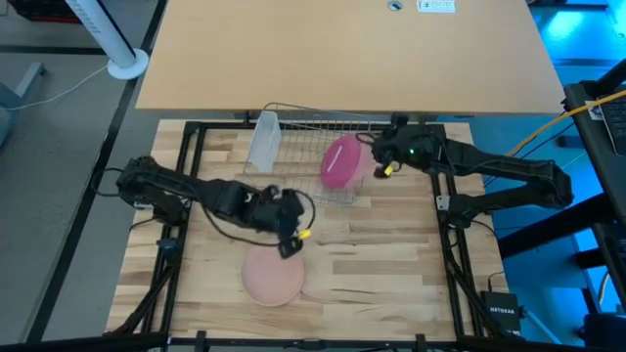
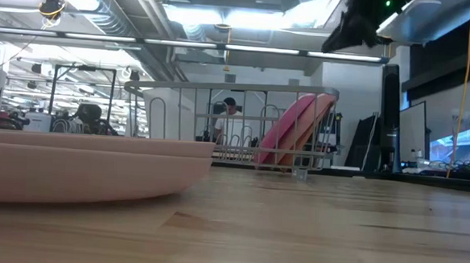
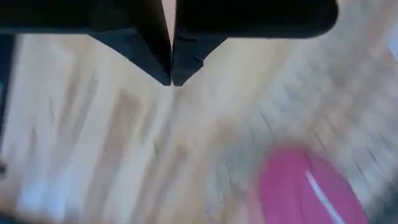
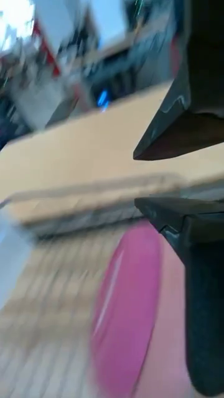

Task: Sort dishes
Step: Put the light red plate into the dish rack

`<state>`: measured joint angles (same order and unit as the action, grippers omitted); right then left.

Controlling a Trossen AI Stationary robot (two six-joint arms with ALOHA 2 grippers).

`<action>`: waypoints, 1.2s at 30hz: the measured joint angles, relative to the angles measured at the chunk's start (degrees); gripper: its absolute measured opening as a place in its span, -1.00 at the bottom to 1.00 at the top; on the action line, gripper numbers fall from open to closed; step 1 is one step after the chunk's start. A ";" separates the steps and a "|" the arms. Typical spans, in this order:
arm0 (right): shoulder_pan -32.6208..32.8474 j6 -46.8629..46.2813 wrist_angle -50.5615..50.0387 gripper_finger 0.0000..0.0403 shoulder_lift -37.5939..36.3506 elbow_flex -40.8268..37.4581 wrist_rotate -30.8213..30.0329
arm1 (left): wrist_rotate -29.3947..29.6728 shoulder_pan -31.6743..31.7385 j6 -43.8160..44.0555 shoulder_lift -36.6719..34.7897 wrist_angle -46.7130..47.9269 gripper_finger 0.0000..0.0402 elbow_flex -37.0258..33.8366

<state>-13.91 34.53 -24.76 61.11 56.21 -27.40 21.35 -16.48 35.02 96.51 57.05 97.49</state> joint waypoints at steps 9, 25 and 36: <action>9.84 -11.51 0.34 -0.45 0.61 -0.02 19.28 | -5.61 -4.90 20.95 2.44 21.36 -0.50 -0.51; 23.80 -18.27 0.77 -0.45 0.65 -0.02 25.07 | -6.67 -9.01 30.82 2.71 7.20 -0.55 -23.81; 24.80 -23.77 0.60 -0.45 0.65 -0.02 25.07 | -8.60 -7.87 30.99 2.71 3.35 -0.59 -30.95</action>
<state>10.90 10.75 -24.16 61.76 56.18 -2.33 12.74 -24.35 66.01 99.22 60.40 66.54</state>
